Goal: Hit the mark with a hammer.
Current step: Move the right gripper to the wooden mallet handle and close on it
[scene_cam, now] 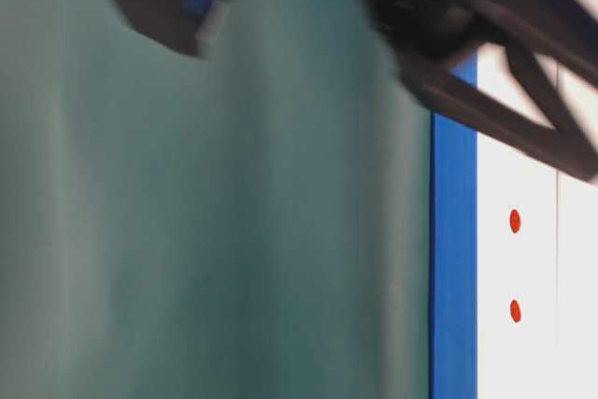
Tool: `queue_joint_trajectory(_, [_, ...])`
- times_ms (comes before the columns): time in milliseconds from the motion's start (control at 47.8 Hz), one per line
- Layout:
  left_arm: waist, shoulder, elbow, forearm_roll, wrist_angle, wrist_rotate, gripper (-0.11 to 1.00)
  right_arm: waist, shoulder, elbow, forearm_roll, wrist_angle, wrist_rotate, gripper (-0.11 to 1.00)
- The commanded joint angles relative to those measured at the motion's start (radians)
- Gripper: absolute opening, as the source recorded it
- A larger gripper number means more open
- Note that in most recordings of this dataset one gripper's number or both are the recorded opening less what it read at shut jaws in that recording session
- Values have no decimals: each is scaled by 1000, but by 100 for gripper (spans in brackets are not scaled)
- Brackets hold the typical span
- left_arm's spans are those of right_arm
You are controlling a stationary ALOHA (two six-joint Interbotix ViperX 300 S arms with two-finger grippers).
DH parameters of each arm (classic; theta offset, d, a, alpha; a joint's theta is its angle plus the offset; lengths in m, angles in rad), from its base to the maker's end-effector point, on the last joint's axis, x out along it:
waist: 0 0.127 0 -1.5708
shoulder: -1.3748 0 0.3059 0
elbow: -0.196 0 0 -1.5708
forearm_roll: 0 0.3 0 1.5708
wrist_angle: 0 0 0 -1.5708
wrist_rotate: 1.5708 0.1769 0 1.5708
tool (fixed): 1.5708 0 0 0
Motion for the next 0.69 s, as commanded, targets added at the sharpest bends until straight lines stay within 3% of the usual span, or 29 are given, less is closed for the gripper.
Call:
queue_joint_trajectory(0, [0,11,-8,-3,-6,-2,0,9,49,-46,32,-35,0,88])
queue_joint_trajectory(272, [-2,9,-5,-2,-6,-2,0,25,190,-127,63,-43,0,88])
queue_joint_trajectory(502, [-2,11,-2,-3,-5,-2,0,25,212,-135,64,-44,-6,85])
queue_joint_trajectory(565, [0,11,0,-2,-5,-2,0,26,213,-137,63,-43,-9,78])
queue_joint_trajectory(669, [0,11,0,-2,-6,-2,0,26,213,-137,61,-38,-11,48])
